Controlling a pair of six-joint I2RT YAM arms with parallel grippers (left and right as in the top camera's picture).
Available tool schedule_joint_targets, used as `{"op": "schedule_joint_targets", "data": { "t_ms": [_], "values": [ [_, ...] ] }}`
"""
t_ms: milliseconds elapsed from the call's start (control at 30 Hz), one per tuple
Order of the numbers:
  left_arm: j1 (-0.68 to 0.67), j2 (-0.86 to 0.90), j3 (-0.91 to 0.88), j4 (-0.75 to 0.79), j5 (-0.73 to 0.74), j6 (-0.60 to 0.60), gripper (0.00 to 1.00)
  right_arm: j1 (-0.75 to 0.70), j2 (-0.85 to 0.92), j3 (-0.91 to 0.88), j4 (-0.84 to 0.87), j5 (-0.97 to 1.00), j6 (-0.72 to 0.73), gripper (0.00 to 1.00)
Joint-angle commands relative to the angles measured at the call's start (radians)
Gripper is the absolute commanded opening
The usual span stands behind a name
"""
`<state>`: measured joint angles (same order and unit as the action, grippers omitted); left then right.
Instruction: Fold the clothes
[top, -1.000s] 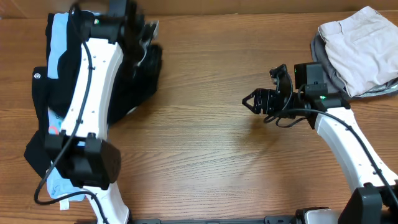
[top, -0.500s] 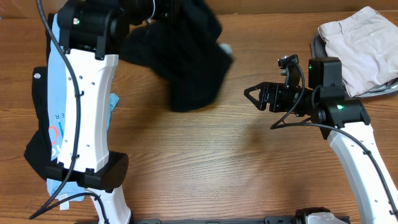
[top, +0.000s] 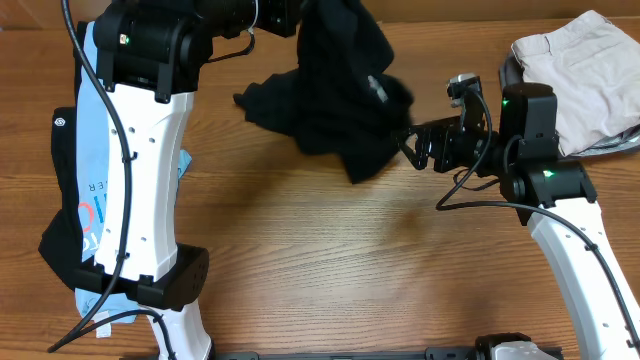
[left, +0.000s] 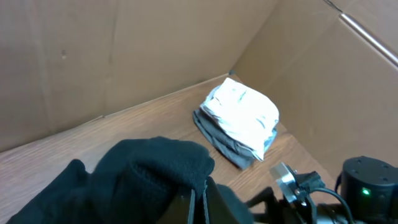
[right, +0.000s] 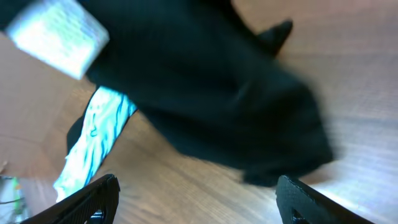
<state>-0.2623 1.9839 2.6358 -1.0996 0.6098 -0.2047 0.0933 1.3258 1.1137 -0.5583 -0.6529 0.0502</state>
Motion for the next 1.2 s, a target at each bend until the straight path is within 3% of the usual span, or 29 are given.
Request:
{"op": "schedule_joint_targets", "data": {
  "t_ms": [0, 600, 633, 700, 733, 900, 967, 1167],
  "values": [
    [-0.008, -0.030, 0.025, 0.005, 0.046, -0.013, 0.04, 0.011, 0.034, 0.019, 0.026, 0.015, -0.037, 0.84],
    [-0.008, -0.030, 0.025, 0.005, 0.098, -0.021, 0.04, 0.232, 0.175, 0.019, 0.213, 0.098, -0.047, 0.79],
    [-0.008, -0.030, 0.025, 0.005, 0.098, -0.021, 0.04, 0.238, 0.188, 0.019, 0.219, 0.115, -0.047, 0.75],
    [-0.008, -0.031, 0.025, 0.004, 0.098, -0.021, 0.04, 0.243, 0.216, 0.019, 0.226, 0.163, -0.045, 0.57],
    [-0.007, -0.031, 0.025, 0.003, 0.098, -0.021, 0.04, 0.243, 0.229, 0.019, 0.236, 0.211, -0.019, 0.44],
    [-0.005, -0.035, 0.025, 0.000, 0.097, -0.021, 0.04, 0.217, 0.233, 0.021, 0.280, 0.335, 0.008, 0.08],
    [-0.005, -0.037, 0.025, 0.000, 0.096, -0.021, 0.04, 0.201, 0.233, 0.021, 0.302, 0.338, 0.034, 0.04],
    [-0.005, -0.038, 0.025, 0.000, 0.089, -0.019, 0.04, 0.184, 0.212, 0.034, 0.303, 0.299, 0.055, 0.04]
  ]
}}
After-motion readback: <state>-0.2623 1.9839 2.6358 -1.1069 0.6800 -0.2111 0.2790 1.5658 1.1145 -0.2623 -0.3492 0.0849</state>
